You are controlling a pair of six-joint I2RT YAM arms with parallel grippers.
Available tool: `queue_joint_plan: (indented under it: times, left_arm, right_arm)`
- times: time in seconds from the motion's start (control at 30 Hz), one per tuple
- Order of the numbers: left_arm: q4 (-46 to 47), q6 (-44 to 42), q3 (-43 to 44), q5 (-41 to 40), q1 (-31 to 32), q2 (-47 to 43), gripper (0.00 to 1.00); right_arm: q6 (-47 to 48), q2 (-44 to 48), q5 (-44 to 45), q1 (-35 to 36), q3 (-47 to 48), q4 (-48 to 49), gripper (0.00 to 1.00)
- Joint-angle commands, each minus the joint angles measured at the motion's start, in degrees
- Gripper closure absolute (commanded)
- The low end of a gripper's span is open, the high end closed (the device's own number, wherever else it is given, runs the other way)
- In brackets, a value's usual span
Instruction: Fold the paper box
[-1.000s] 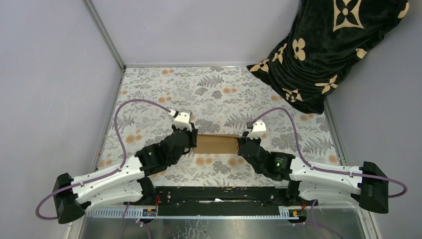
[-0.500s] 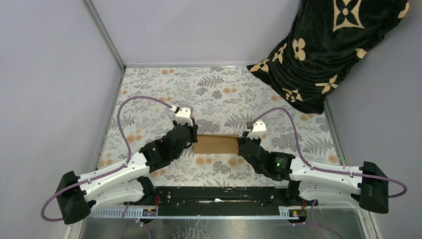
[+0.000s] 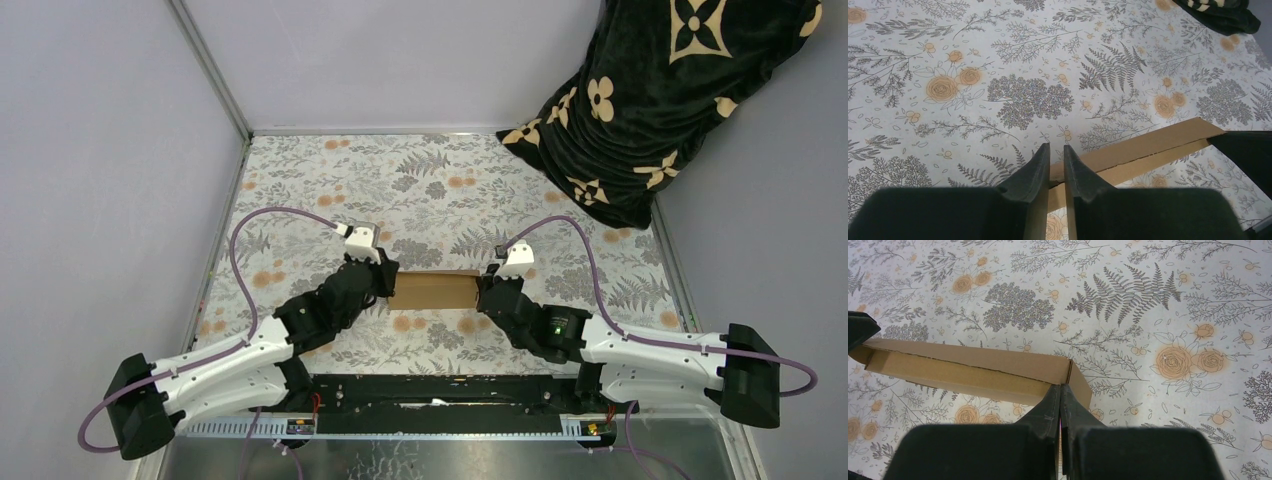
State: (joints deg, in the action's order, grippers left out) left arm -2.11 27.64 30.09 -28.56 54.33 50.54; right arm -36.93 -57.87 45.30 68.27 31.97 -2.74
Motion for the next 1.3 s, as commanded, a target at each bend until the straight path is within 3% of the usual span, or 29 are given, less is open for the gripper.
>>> queue_joint_plan:
  times: [0.0, 0.83, 1.1, 1.27]
  left_arm:
    - [-1.5, 1.6, -2.6, 0.4, 0.3, -0.8, 0.78]
    - [-1.5, 6.0, -7.3, -2.3, 3.5, -0.5, 0.78]
    - [-1.2, 7.2, -7.8, -3.6, 3.9, 1.7, 0.78]
    - [-1.1, 7.8, -7.8, -3.9, 3.9, 3.2, 0.78]
  right_arm:
    - [-0.7, -3.2, -5.8, 0.6, -2.7, -8.5, 1.0]
    - [-0.8, -3.2, -5.5, 0.6, -1.8, -9.3, 1.0]
    - [-1.5, 2.8, -5.1, 0.7, -2.0, -11.6, 0.72]
    - [-1.8, 6.8, -4.8, 0.6, -1.8, -13.3, 0.68]
